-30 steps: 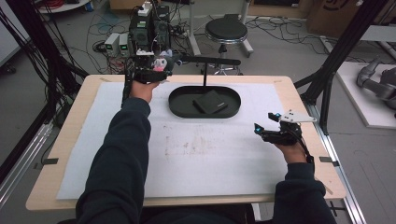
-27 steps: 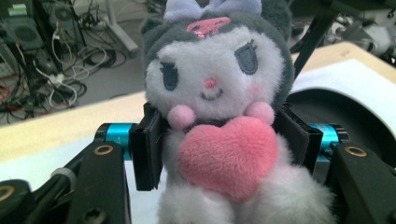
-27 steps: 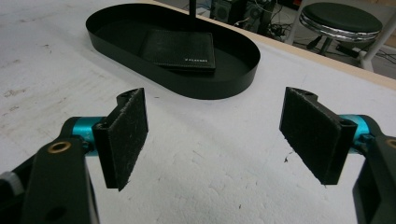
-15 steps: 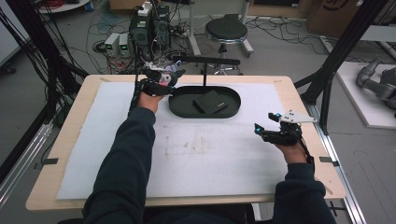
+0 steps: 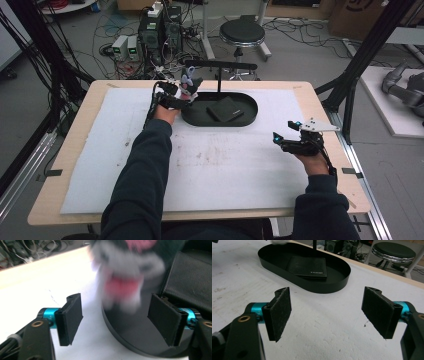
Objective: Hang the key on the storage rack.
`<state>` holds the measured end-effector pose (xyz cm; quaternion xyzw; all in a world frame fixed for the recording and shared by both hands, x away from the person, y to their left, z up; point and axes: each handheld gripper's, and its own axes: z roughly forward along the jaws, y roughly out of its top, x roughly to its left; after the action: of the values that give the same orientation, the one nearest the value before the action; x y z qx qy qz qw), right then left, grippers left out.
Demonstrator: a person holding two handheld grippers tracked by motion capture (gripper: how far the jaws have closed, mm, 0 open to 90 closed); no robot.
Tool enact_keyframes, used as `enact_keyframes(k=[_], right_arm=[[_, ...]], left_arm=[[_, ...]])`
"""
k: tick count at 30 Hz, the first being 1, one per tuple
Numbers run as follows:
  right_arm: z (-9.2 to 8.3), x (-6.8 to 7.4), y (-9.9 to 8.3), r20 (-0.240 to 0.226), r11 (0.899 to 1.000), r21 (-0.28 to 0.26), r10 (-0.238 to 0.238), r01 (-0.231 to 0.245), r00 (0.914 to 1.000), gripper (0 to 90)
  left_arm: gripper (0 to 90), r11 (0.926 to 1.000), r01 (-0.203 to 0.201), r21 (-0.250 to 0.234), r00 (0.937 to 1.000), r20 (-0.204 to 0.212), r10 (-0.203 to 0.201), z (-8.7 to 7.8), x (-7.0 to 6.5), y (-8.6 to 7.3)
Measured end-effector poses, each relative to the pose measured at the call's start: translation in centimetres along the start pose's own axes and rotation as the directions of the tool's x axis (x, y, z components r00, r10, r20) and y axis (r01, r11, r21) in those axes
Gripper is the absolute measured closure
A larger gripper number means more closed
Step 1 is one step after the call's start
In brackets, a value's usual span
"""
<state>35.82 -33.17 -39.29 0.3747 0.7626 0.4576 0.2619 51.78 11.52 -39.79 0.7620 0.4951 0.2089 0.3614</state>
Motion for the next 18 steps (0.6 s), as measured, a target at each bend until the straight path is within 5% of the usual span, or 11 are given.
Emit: enact_keyframes(k=[4,8,15,18], right_arm=[[0.0,0.2,0.0,0.001,1.0,0.003,-0.007,0.007,1.0,24.3],[0.2,0.2,0.0,-0.005,1.0,0.005,-0.014,0.014,0.9999,24.3],[0.3,0.4,-0.2,-0.019,1.0,0.011,-0.022,0.022,0.9996,22.9],[0.4,0.5,-0.4,-0.017,0.999,0.012,-0.031,0.031,0.9994,21.1]], left_arm=[[25.2,0.9998,0.012,-0.018,0.9999,0.001,-0.012,-0.7,0.4,-0.6],[25.2,0.9969,0.006,-0.078,0.9985,0.055,-0.002,-2.5,0.4,-1.3],[23.8,0.9771,-0.001,-0.213,0.9921,0.122,0.027,-6.8,0.6,-3.4],[23.9,0.9607,-0.002,-0.278,0.9854,0.163,0.05,-9.0,0.5,-5.1]])
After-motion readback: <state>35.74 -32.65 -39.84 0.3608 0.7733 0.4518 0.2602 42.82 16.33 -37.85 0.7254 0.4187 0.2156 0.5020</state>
